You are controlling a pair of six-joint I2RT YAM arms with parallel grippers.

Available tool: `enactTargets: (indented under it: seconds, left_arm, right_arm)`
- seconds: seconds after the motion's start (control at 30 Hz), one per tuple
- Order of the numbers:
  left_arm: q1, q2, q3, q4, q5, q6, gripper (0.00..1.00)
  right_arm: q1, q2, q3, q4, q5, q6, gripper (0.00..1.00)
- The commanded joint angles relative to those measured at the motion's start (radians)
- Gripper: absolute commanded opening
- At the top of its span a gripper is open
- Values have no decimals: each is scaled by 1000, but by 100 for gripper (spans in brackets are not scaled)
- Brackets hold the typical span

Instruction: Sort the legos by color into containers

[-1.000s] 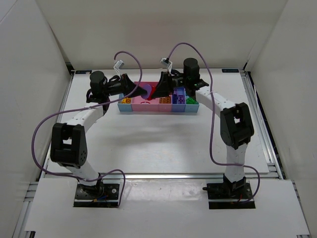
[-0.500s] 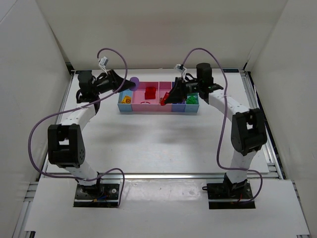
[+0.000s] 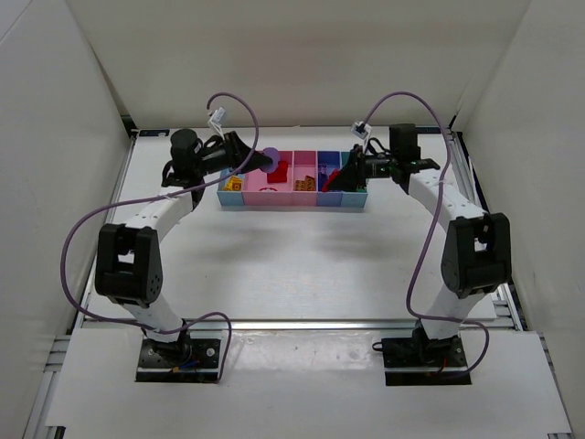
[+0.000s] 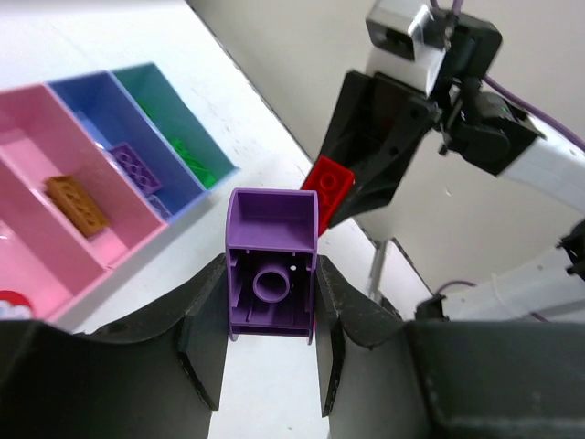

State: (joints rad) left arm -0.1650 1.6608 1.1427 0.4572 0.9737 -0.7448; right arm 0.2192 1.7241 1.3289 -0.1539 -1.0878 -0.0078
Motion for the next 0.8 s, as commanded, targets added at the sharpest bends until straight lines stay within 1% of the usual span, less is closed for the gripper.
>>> enactTargets:
  seconds: [0.0,0.17,0.2,0.27,0.3,0.33,0.37,0.4,0.43,0.47,0.5,0.53,0.57,0.6,0.63,0.7,0.73,0.77]
  left_arm:
    - [27,-41,52,-32,-64,48,24]
    - [102,-79,46,-45,-89,53,25]
    - [126,-88,42,-51,-92,55,25]
    - [146,-110,43,-81,-93,80,25]
    - [153,-119,40,-94,-93,93,25]
    - [153,-131,35,-106,-92,105,25]
    - [174,-142,32,-124,-89,131,25]
    - [177,-166,25,-140,-89,145,25]
    - [179,-180,22,-158,-89,165,25]
    - [180,-191,19,-181,-89,186,25]
    - [186,-211,6,-192,-89,196,26]
    - [191,-220,2,-207,-92,200,26]
    - [197,-225,-3,-213,-92,208,25]
    - [200,-234,-9,-222,-93,211,26]
    - [200,-236,-9,-230,-93,213,26]
    - [203,-234,-14,-235,-98,213,26]
    - [203,-234,-15,-236,-98,210,26]
    - [203,-234,-14,-235,-98,206,26]
  right_arm:
    - [37,-9,32,5,141,-38,0]
    - [160,119,200,30,261,-44,0]
    - [181,181,232,39,297,-40,0]
    - [232,247,340,54,344,-20,0]
    - [245,309,378,60,406,-3,0]
    - [261,340,448,59,446,3,0]
    - [291,374,484,60,480,3,0]
    - [304,432,521,42,555,-3,0]
    - [315,459,582,39,578,-4,0]
    - [331,482,608,37,595,-7,0]
    - [341,518,630,24,656,-18,0]
    - [347,534,645,22,678,-32,0]
    - [362,548,671,17,701,-40,1]
    - [370,561,678,14,762,-49,10]
    - [377,584,684,16,788,-67,31]
    - [390,603,688,20,807,-87,51]
    - [394,621,687,27,827,-109,63]
    - [394,627,688,30,841,-115,67]
